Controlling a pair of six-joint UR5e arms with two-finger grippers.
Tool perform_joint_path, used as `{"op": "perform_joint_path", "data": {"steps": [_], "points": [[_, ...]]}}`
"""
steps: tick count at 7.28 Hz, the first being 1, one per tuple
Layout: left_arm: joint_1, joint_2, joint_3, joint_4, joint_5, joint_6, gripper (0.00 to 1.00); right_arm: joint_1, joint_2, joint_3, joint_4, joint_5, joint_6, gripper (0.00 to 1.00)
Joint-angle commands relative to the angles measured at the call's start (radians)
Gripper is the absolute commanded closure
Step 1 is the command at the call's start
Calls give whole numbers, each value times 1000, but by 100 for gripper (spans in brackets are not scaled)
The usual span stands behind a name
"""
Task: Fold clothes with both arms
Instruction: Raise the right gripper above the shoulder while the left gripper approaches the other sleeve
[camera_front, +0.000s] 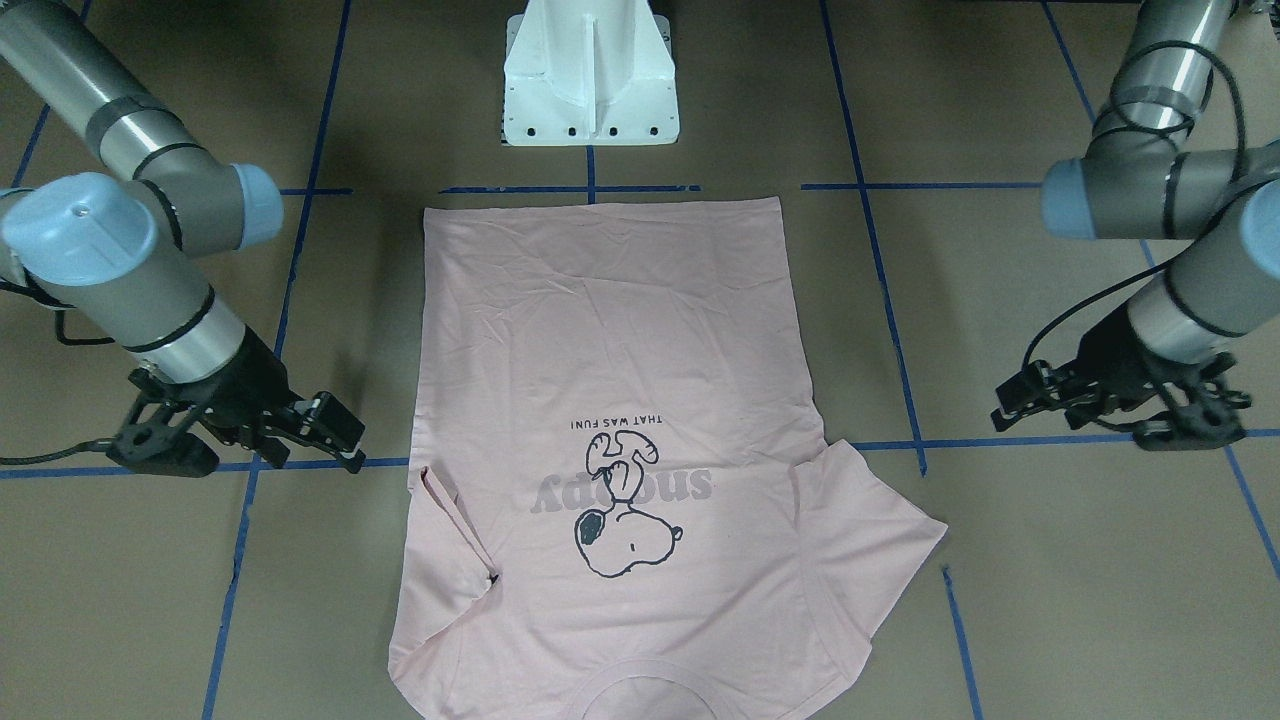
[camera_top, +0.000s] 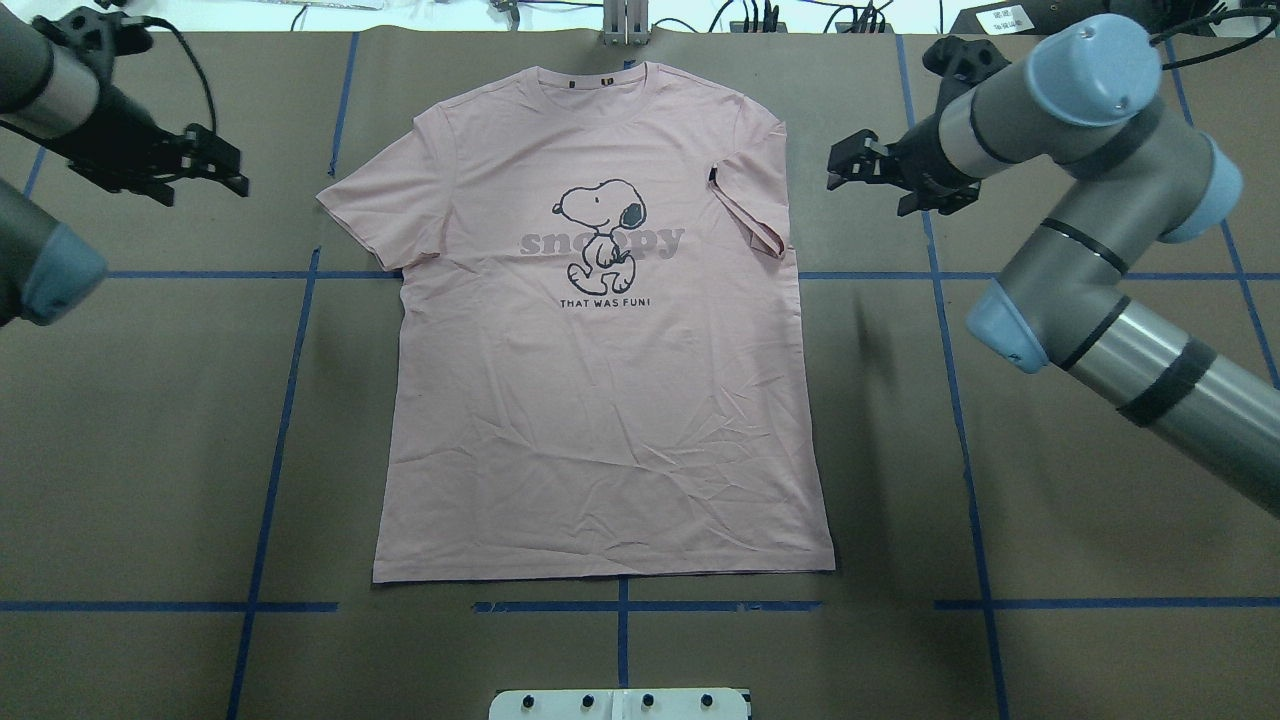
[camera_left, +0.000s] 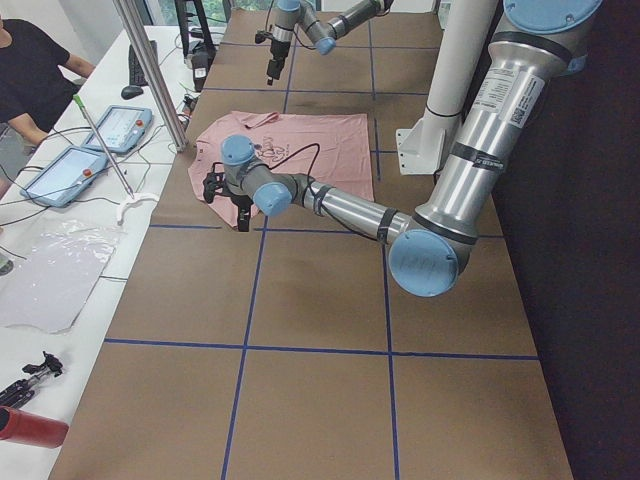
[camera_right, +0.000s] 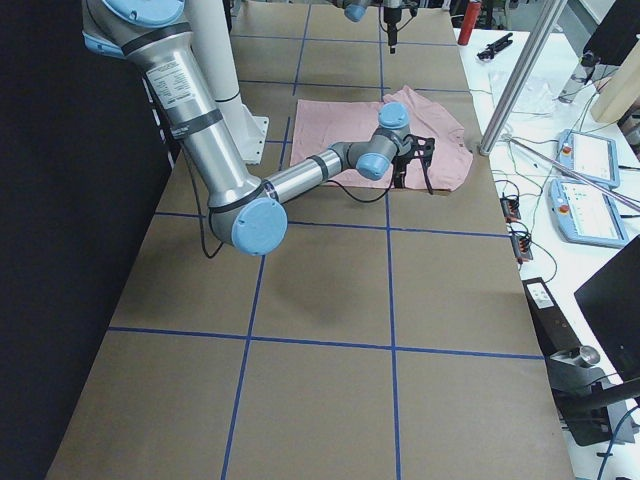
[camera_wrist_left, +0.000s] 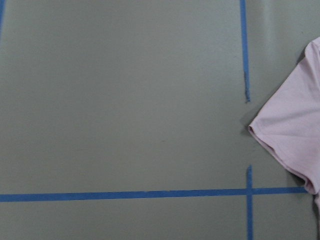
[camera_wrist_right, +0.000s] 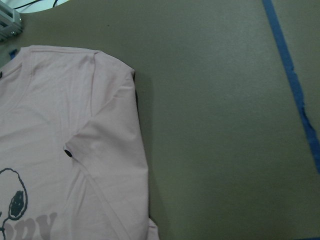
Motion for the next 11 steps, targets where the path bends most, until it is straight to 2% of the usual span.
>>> {"op": "perform_joint_path", "data": {"steps": [1,2,4,5,7,11], "points": [[64,-91,182,-192,31,-62,9,42,-87,55,4,59,-36,0],[70,-125,236,-214,31,-64,15,42,-109,70,6,58,-36,0],[96,-154,329,-291,40,-64,21,42,-112,72,6,52,-36,0],[97,-156,353,-308,74,-62,22,40,-112,72,6,50,-36,0],[96,-168,366,-310,91,-62,33,40,-115,75,6,50,-36,0],[97,-191,417,-331,135,-61,38,40,-114,77,6,47,-36,0]]}}
